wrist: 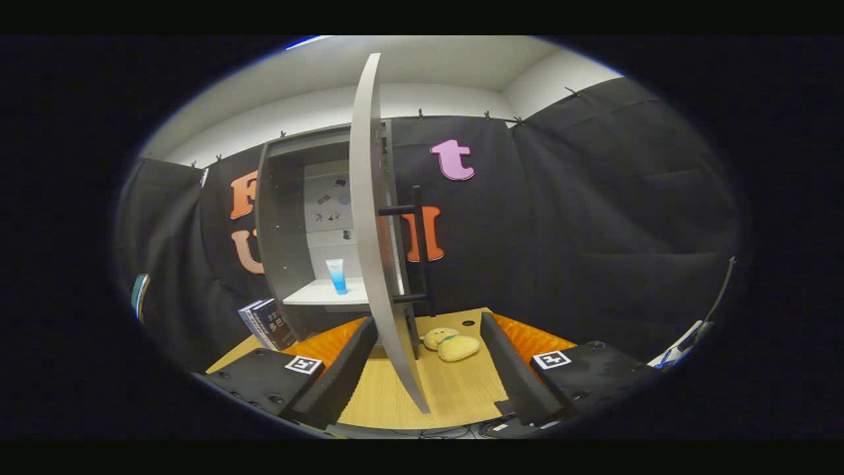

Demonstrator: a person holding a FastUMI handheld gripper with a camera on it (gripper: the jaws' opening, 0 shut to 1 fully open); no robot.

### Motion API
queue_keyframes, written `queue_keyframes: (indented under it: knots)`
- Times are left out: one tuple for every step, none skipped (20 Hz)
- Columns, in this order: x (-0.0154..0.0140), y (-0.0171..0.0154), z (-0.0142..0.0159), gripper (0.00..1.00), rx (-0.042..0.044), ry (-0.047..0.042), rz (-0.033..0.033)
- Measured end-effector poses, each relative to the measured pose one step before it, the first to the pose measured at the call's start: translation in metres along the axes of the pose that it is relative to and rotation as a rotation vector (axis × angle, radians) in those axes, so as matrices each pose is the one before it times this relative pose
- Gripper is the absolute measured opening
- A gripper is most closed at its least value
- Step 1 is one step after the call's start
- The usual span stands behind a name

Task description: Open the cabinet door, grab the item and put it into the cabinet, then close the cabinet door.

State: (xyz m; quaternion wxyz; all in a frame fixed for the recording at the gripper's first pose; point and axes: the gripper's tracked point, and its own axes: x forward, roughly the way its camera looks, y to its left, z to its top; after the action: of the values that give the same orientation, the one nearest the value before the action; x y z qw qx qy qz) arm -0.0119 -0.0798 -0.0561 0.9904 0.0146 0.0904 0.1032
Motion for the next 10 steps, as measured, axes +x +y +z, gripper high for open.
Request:
queue_keyframes:
  knots:
    - [-0.00096,-0.00082,-0.00232,1.0,-0.00175,0.00892,0.01376]
    - [-0.00049,-0.0046,-0.00282,1.0,-0.00801,0.00864,0.00105]
    - [-0.00043,-0.00881,-0.00306,1.0,-0.01059,0.00864,-0.00714]
    - [-0.0008,-0.00813,-0.00299,1.0,-0.007,0.00737,-0.00909]
    - [0.00077,-0.00533,-0.00189,1.0,-0.0002,0.00561,-0.00837]
    - [-0.00017,-0.0044,-0.00188,1.0,0.00565,0.00394,-0.01019]
    - [0.00009,-0.00885,-0.0024,1.0,0.00935,0.0031,-0.0132]
    - [0.00169,-0.00498,-0.00225,1.0,0.01014,0.00039,-0.00718]
    - [0.00461,-0.00113,-0.00164,1.0,0.00964,-0.00064,-0.00153]
    - [0.00407,-0.0003,-0.00293,0.99,0.00699,0.0036,-0.00068]
